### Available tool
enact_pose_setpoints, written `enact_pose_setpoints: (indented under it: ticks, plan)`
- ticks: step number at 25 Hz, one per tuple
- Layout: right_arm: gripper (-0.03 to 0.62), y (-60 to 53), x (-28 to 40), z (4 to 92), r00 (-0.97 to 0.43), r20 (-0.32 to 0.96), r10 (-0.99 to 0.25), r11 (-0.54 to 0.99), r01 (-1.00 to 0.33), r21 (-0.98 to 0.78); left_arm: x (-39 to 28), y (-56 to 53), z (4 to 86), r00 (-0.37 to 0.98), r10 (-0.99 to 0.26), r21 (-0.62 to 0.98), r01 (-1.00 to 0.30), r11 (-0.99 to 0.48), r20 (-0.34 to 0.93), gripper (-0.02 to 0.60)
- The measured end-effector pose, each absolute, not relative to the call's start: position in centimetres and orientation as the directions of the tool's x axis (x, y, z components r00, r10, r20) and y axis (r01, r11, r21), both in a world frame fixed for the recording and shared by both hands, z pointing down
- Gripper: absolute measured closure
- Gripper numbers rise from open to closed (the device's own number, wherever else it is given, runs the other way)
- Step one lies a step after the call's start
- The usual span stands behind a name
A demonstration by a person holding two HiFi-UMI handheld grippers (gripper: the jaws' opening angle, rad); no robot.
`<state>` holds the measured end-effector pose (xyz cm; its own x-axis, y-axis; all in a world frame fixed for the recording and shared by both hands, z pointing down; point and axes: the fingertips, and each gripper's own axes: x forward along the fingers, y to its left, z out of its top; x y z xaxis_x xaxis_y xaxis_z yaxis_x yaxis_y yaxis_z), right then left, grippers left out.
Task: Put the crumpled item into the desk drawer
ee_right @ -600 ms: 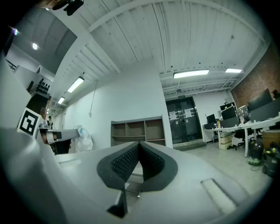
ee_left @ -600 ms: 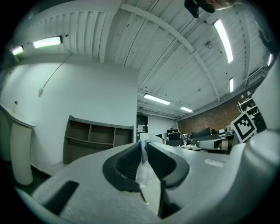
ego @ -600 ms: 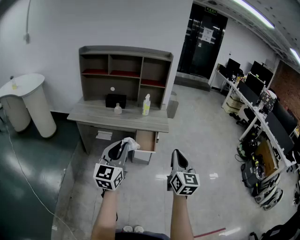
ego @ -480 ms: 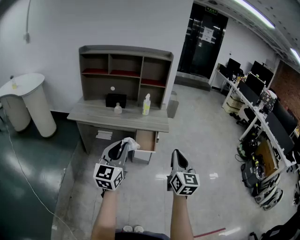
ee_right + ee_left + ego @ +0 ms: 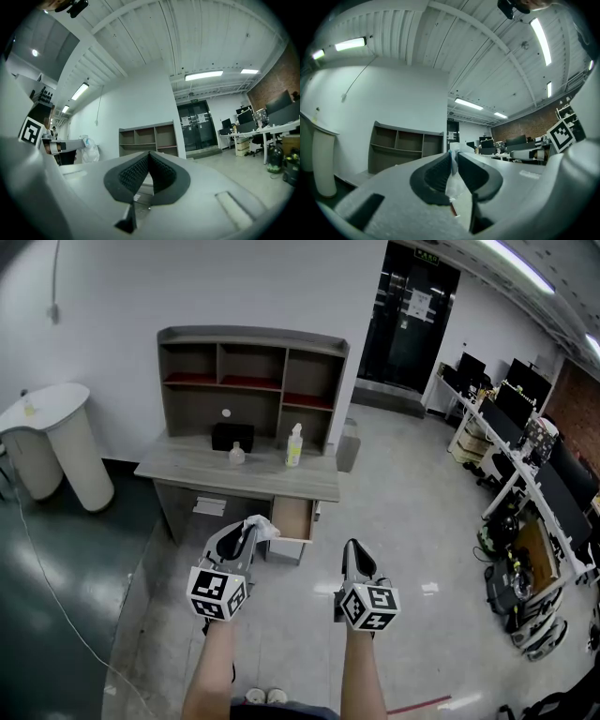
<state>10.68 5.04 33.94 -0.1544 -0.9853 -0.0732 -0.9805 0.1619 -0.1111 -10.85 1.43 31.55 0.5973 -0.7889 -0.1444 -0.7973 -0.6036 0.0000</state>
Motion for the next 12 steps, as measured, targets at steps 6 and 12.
enact_pose_setpoints:
  ticks: [6, 12]
  plan:
    - [0.583, 4.3, 11.4, 34.7, -0.178, -0.057, -0.982, 0.184, -0.977, -0.106, -10.0, 1.1, 31.9, 0.585, -0.801, 0.0, -0.808, -0.59, -0.13, 0.529]
    - [0.583, 3.5, 13.1, 35.6, -0.202, -0.056, -0.978, 0.207, -0.972, -0.109, -8.7, 1.1, 32.7, 0.568, -0.815, -0.015, -0.822, -0.57, -0.118, 0.529]
